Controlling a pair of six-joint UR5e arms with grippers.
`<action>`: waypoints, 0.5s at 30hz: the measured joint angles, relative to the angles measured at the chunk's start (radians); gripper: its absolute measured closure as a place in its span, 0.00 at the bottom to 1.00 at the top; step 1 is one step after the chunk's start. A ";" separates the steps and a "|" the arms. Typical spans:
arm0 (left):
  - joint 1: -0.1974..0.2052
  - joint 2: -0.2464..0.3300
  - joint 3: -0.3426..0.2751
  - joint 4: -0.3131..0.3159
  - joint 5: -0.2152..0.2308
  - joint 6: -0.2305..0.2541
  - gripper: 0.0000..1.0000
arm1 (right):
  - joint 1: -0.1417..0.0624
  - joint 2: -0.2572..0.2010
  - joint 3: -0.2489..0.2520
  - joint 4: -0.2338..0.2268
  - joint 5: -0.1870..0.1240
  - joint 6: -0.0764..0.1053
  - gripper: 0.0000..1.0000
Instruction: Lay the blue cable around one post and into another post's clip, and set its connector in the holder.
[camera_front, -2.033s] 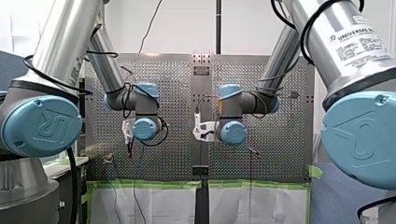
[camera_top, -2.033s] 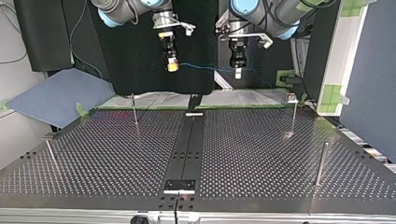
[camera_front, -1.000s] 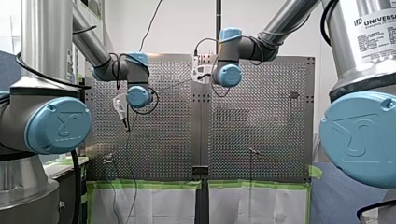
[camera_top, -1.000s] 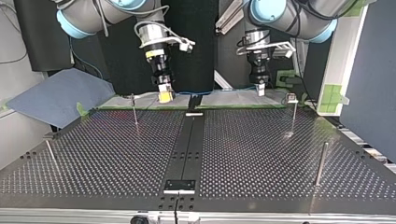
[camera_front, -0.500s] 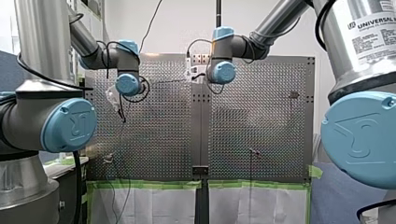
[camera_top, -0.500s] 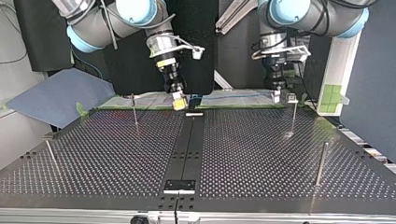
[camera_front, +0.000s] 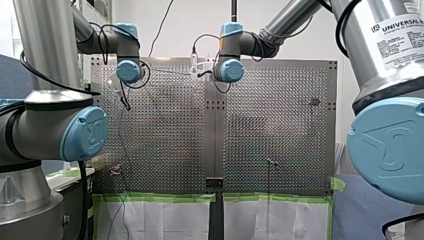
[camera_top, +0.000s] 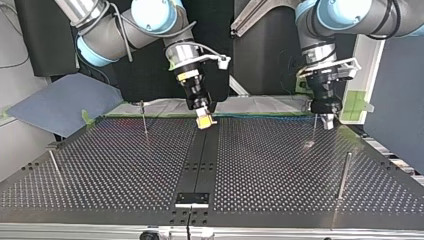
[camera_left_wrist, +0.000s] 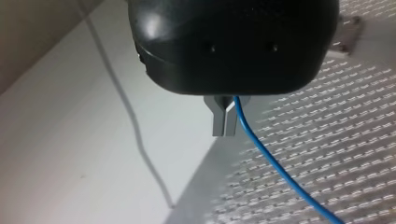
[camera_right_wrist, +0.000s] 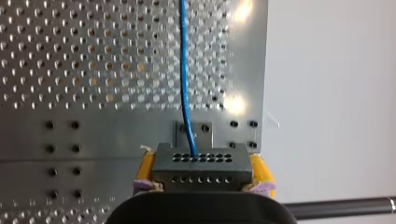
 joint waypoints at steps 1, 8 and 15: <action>0.010 0.003 0.009 -0.008 0.001 -0.003 1.00 | 0.003 0.005 -0.007 0.005 0.000 -0.001 1.00; 0.066 0.007 0.059 -0.028 0.016 -0.019 1.00 | 0.024 0.033 -0.072 0.024 -0.004 -0.007 1.00; 0.116 -0.022 0.108 -0.051 0.039 -0.018 1.00 | 0.033 0.048 -0.128 0.028 -0.015 -0.004 1.00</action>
